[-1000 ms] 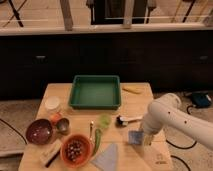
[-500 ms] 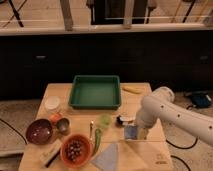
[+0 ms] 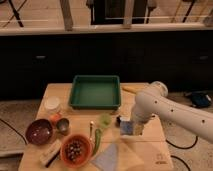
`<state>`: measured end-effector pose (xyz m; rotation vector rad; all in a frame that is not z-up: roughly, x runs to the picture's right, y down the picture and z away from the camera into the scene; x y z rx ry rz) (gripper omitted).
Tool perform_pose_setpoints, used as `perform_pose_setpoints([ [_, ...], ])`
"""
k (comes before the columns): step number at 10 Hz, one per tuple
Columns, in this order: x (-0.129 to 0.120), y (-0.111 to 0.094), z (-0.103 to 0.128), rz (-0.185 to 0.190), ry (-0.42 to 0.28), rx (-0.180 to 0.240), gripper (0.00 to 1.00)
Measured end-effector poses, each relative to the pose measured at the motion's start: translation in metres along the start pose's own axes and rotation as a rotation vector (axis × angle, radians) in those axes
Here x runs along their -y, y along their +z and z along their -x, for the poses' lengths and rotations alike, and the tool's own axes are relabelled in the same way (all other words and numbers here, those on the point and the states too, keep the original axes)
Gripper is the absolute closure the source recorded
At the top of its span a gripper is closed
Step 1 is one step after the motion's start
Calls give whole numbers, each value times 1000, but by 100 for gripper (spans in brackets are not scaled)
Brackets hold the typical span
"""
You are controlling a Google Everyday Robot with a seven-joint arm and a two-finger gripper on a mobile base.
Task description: Wipe tray with sponge
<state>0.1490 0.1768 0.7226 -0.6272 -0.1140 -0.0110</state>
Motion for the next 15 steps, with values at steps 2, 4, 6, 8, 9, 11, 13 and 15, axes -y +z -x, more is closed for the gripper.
perform_pose_setpoints([
  [2, 10, -1, 9, -11, -11, -2, 99],
  [4, 19, -1, 13, -22, -12, -5, 99],
  [6, 32, -3, 18, -37, -19, -7, 99],
  [8, 49, -3, 21, -55, -24, -9, 99],
  [9, 56, -4, 23, -62, -29, -9, 99],
  [11, 68, -2, 22, -79, -28, -13, 99],
  [13, 78, -2, 25, -90, -32, -8, 99],
  [15, 94, -3, 25, -111, -33, -7, 99],
])
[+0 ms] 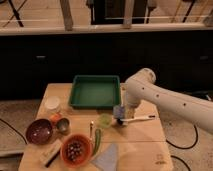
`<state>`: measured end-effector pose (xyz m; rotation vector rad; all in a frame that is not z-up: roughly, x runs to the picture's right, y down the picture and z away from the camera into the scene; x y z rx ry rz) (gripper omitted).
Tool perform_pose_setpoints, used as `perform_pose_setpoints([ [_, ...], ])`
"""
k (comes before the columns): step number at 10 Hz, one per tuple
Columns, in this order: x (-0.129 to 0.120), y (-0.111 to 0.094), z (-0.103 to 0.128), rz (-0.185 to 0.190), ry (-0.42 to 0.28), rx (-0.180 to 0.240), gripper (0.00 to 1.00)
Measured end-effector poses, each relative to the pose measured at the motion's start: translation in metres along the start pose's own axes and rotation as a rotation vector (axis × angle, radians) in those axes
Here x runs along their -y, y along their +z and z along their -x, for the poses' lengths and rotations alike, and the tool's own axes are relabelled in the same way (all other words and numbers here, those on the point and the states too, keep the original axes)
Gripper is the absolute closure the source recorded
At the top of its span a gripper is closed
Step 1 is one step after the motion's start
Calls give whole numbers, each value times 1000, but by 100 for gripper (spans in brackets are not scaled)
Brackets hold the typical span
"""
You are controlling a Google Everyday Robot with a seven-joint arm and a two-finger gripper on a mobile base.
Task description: Wipe tray with sponge
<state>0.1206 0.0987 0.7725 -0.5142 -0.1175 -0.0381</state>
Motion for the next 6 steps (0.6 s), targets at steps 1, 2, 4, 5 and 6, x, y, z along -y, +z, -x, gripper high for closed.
perform_pose_setpoints([
  [1, 4, 2, 0, -4, -4, -1, 99],
  [2, 7, 2, 0, -11, -5, 1, 99],
  [4, 28, -3, -1, -32, -13, 0, 99],
  [5, 36, -4, -3, -40, -13, -2, 99],
  [6, 42, -4, -7, -51, -13, -7, 99],
])
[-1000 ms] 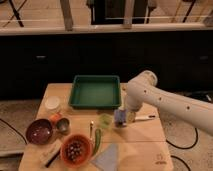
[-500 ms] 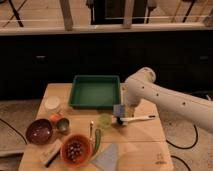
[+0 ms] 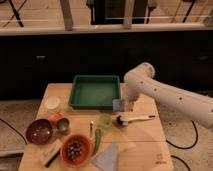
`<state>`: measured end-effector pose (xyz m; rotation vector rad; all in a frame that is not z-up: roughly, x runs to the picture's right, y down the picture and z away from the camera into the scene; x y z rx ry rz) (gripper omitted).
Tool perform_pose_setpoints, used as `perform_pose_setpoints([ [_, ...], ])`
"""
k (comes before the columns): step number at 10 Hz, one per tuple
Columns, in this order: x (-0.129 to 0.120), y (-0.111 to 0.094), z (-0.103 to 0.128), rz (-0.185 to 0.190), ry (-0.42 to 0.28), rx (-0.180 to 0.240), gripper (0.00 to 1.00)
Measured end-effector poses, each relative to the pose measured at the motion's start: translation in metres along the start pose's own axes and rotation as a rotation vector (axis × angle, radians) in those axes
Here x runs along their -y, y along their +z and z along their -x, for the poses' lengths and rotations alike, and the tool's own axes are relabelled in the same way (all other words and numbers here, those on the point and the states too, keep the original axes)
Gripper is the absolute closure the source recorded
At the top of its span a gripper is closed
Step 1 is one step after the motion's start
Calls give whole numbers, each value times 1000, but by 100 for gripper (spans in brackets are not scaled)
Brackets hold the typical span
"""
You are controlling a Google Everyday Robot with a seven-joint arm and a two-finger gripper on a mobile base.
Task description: Wipe tray with sponge
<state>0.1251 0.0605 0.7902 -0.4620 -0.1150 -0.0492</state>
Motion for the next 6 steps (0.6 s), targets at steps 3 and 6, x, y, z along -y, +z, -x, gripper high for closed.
perform_pose_setpoints([
  [3, 10, 5, -6, -22, 3, -4, 99],
  [6, 32, 11, -4, -34, 0, -18, 99],
])
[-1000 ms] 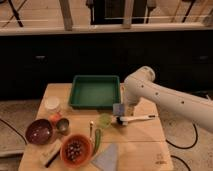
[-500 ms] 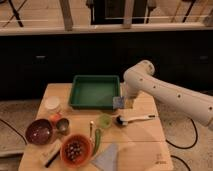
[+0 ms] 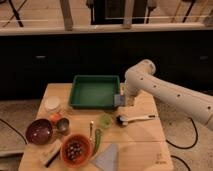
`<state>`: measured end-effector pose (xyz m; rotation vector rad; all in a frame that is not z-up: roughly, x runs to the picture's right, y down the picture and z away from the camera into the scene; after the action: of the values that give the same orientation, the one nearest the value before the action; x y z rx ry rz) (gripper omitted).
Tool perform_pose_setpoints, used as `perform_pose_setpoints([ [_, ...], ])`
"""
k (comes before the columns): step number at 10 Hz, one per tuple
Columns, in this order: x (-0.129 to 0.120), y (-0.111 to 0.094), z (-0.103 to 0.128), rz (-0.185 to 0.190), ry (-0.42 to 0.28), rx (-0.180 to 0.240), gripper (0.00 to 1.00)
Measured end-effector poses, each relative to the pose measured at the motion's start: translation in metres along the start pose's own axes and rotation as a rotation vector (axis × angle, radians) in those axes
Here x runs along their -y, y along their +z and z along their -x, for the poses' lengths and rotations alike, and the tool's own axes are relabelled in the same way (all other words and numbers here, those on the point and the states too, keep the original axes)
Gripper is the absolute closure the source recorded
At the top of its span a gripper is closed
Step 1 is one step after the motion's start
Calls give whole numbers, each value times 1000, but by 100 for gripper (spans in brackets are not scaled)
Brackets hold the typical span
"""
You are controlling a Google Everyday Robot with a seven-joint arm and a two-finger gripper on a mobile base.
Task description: Wipe tray with sponge
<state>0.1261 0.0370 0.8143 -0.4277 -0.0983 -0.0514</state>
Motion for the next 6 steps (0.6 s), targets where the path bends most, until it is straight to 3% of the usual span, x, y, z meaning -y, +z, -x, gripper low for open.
perform_pose_setpoints([
  [6, 26, 15, 0, -29, -17, -17, 99],
])
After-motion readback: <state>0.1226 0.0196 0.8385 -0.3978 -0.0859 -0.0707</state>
